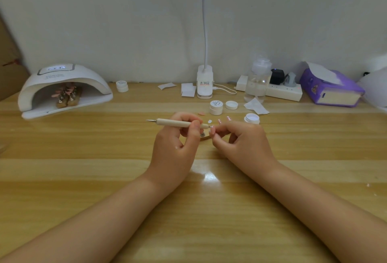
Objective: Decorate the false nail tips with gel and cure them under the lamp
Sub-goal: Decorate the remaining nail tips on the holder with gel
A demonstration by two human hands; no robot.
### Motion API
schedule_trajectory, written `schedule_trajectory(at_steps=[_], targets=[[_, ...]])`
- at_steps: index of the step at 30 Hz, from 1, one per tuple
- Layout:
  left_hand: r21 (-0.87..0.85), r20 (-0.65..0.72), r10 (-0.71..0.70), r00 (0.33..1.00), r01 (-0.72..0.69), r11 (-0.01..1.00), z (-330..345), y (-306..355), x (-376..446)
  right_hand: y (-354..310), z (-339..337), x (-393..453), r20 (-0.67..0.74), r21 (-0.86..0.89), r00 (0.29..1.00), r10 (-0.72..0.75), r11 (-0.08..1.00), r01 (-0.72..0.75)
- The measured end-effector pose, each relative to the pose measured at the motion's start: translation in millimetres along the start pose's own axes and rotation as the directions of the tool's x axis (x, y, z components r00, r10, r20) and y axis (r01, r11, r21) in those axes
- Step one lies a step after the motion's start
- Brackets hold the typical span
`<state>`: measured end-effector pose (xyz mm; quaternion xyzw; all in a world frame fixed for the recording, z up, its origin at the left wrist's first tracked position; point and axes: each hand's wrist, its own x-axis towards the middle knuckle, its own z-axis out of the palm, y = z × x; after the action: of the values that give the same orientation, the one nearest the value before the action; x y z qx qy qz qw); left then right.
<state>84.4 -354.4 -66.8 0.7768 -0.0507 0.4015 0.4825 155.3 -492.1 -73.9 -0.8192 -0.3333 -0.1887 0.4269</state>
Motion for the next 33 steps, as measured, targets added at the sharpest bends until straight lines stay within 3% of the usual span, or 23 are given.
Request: schedule_trajectory(at_steps=[33], targets=[[-0.002, 0.014, -0.041, 0.999, 0.041, 0.999, 0.2, -1.3, 0.8, -0.7, -0.4, 0.4, 0.004, -0.032, 0.999, -0.037, 0.999, 0.037]])
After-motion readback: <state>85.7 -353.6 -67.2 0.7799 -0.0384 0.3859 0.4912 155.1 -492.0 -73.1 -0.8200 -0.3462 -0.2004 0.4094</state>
